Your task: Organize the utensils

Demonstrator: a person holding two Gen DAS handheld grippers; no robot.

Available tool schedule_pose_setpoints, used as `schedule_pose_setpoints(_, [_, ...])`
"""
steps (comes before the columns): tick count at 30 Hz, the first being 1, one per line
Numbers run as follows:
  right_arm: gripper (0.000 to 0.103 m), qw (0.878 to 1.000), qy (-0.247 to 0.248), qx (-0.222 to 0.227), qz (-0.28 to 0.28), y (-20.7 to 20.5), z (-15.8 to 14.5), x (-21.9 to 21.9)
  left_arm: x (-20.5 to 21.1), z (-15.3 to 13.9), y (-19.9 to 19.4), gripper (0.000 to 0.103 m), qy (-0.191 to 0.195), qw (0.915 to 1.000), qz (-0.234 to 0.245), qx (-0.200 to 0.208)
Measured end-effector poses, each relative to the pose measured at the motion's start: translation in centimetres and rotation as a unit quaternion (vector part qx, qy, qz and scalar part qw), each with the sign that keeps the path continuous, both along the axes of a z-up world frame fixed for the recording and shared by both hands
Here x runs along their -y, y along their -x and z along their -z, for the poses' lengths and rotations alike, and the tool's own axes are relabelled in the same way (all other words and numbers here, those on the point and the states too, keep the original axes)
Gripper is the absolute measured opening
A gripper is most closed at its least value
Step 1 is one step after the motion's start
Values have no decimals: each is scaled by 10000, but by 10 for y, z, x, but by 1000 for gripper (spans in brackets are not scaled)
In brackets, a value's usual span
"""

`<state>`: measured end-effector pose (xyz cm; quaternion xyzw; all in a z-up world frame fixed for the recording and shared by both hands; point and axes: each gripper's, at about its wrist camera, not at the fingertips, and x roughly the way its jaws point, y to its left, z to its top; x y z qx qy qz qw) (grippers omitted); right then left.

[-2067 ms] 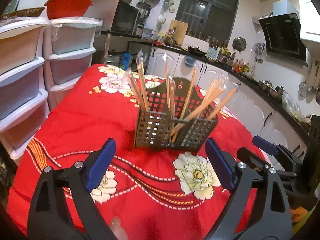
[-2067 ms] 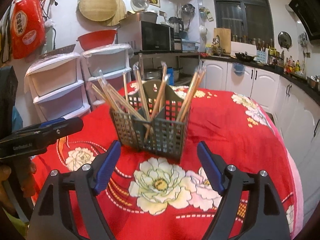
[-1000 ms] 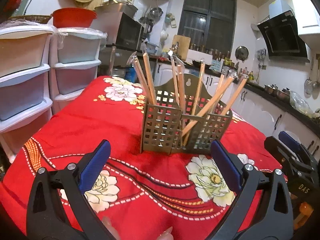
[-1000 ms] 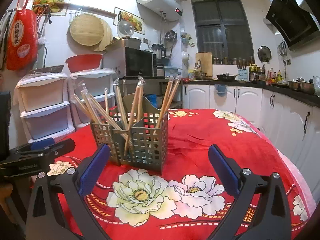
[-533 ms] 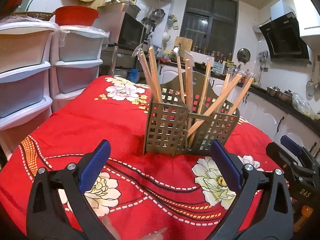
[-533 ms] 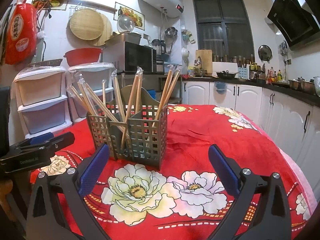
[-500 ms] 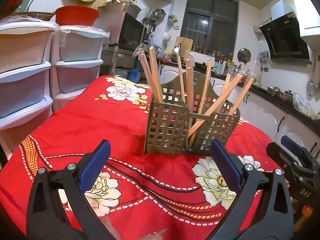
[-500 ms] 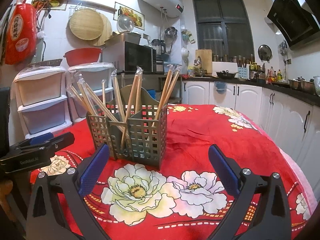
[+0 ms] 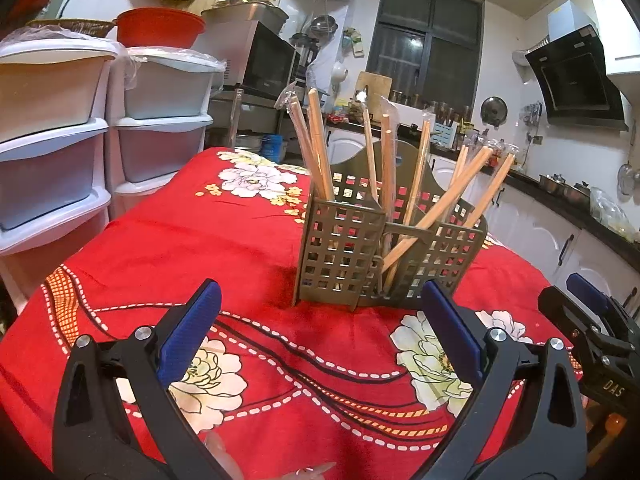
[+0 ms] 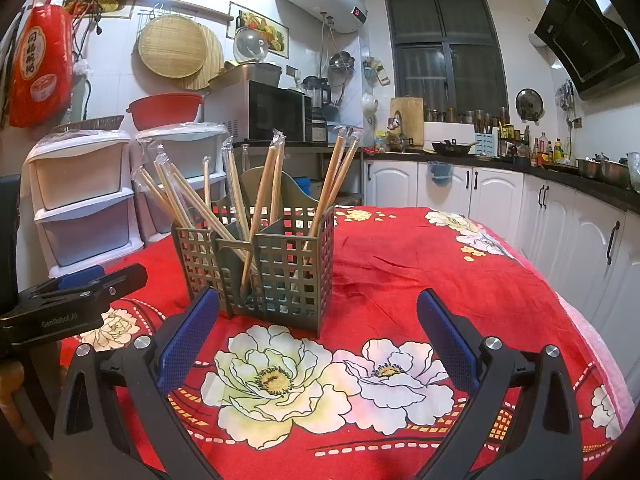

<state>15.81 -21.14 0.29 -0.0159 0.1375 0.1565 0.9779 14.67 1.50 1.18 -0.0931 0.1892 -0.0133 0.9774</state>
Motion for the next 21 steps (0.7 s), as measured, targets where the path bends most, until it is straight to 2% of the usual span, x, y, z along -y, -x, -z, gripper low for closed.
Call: schedule_pose_setpoints(21, [96,10000,-30,-65,22,-1,6,2,-1,1,1,92,-67,10000,-26,-42])
